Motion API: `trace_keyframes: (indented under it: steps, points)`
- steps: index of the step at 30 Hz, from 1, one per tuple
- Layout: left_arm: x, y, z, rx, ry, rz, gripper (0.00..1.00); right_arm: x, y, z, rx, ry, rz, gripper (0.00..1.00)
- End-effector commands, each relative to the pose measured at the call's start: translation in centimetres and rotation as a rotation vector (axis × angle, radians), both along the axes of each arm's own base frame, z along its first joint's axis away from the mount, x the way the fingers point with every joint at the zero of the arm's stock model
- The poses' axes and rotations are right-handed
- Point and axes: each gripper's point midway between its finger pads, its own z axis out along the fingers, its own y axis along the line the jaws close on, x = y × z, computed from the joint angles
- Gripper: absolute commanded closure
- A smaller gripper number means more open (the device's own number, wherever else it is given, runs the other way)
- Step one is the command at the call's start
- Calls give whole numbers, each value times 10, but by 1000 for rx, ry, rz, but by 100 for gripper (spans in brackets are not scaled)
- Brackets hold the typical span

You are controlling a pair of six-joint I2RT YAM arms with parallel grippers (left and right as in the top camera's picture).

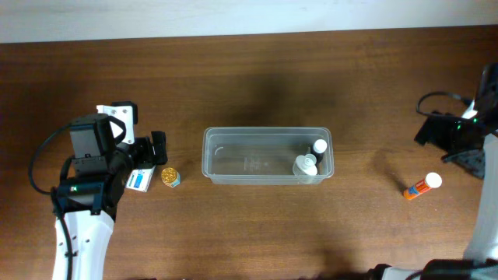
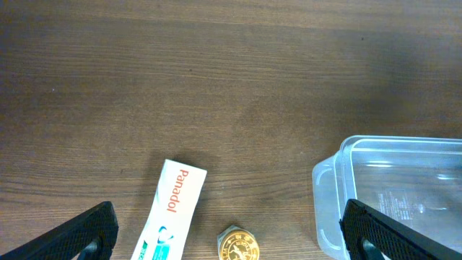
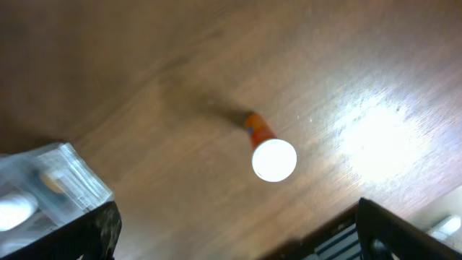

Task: Pack container
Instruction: 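Move the right gripper to the orange tube and grasp it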

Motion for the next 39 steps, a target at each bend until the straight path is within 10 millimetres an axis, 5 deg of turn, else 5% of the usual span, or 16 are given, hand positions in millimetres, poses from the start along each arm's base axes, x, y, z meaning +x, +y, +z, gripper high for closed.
trace_keyframes:
  steps: [1, 7, 13, 24, 39]
  points:
    - [3, 1, 9, -5, -21, 2, 1, -12, -7, -35, 53, 57, -21, 4]
    - [3, 1, 9, -5, -21, 2, 1, -26, -9, -82, 116, 115, -35, 4]
    - [3, 1, 8, -6, -20, 2, 1, -24, -10, -107, 117, 120, -28, 8]
    - [0, 0, 5, -7, -2, 2, 1, -22, -12, -110, 115, 117, -28, 59]
    - [0, 0, 5, -7, -2, 2, 1, -21, -12, -109, 114, 114, -27, 76]
